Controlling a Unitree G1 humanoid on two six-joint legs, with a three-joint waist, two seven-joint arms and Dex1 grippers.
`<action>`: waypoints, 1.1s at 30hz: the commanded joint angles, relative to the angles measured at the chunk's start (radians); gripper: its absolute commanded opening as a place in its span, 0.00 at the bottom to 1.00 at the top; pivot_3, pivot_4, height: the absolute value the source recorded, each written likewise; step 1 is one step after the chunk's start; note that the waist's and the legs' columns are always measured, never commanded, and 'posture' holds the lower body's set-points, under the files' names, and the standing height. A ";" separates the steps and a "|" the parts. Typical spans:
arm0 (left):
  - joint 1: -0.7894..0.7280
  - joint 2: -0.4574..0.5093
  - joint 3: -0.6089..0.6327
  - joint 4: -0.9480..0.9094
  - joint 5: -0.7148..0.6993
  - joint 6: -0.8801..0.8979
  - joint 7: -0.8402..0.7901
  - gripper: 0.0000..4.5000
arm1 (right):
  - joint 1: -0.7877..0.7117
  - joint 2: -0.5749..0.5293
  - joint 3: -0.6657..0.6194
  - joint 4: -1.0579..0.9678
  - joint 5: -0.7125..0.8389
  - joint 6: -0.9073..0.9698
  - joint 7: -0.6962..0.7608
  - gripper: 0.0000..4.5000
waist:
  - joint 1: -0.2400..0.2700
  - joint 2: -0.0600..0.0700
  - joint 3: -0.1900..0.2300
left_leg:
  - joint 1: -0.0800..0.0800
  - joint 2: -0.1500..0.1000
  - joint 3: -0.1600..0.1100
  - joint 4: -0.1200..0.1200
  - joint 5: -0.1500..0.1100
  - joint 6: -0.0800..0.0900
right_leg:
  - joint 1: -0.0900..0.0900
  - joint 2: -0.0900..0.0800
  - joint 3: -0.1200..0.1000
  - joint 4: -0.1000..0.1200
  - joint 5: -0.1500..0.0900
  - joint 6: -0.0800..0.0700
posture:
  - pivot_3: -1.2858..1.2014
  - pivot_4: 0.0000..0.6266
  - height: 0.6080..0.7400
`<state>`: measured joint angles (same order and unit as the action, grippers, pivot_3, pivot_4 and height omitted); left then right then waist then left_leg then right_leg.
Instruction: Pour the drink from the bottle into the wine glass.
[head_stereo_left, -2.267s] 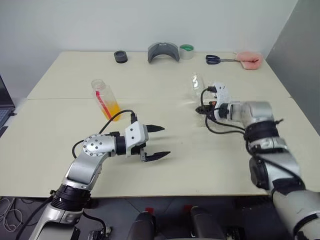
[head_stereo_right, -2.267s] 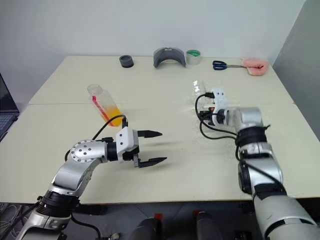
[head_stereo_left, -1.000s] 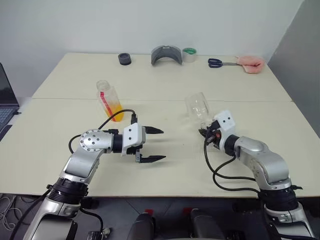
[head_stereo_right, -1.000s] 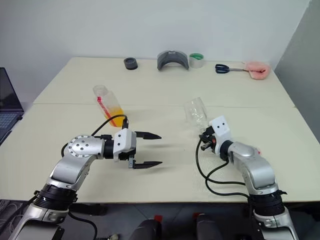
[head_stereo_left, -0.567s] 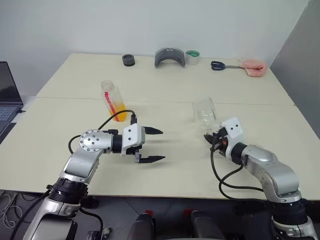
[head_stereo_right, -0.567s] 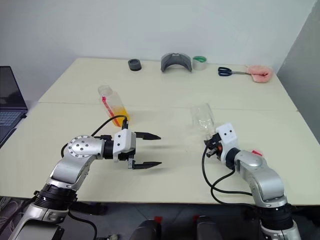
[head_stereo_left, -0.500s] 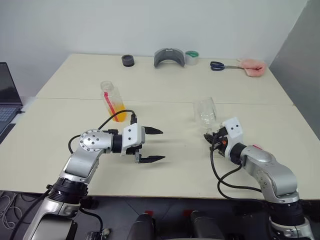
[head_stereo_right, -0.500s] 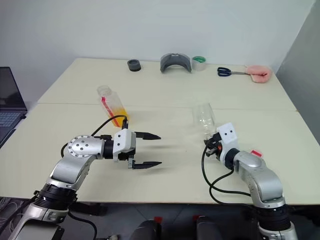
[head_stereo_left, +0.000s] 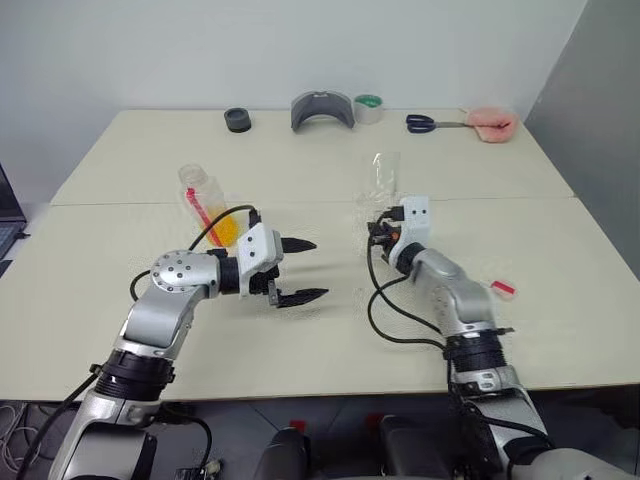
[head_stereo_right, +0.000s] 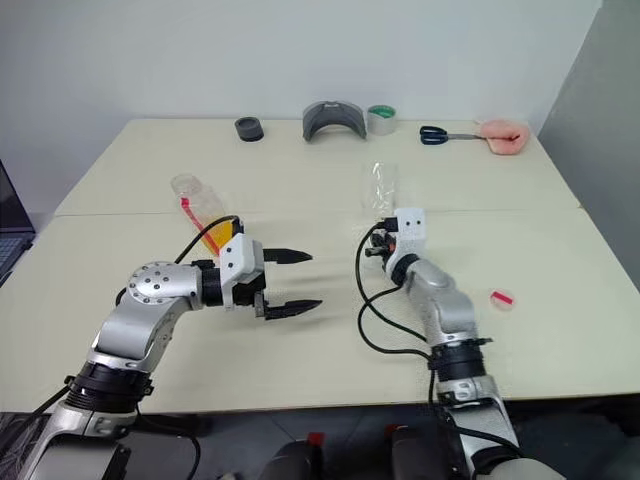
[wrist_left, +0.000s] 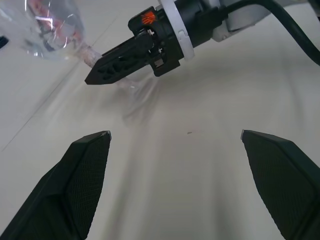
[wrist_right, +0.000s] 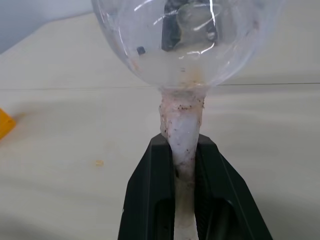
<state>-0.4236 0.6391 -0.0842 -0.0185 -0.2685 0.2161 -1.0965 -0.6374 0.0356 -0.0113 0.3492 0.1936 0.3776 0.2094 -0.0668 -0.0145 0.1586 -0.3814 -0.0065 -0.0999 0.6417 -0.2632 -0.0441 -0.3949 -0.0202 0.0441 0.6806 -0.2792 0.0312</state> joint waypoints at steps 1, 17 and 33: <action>0.006 0.030 0.046 -0.020 -0.008 -0.002 0.016 1.00 | 0.013 0.012 0.032 0.078 -0.035 -0.104 0.024 0.04 | -0.001 0.000 0.000 | 0.001 0.000 0.000 0.000 0.000 0.000 | 0.001 0.000 0.000 0.000 0.000 0.000 | 0.52 0.24 1.00; -0.006 0.092 0.049 0.033 0.002 -0.021 0.003 1.00 | 0.197 0.003 0.081 -0.061 -0.056 -0.072 0.054 0.04 | -0.008 0.000 0.000 | 0.003 0.000 -0.003 -0.001 0.000 0.000 | 0.004 0.001 -0.002 -0.001 0.000 0.000 | 0.52 0.24 1.00; 0.044 0.095 0.047 -0.029 -0.012 -0.001 -0.032 1.00 | 0.375 -0.081 0.161 -0.259 -0.073 0.040 0.096 0.04 | -0.001 0.000 0.000 | 0.005 0.001 -0.002 -0.002 0.000 0.000 | 0.006 0.001 -0.001 -0.001 -0.001 0.000 | 0.52 0.24 1.00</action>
<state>-0.3815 0.7215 -0.0506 -0.0100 -0.2683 0.2183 -1.1247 -0.3201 -0.0343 0.1233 0.0378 0.1356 0.3406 0.2983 -0.0681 -0.0150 0.1581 -0.3755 -0.0058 -0.1020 0.6397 -0.2633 -0.0440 -0.3887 -0.0195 0.0426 0.6793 -0.2804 0.0308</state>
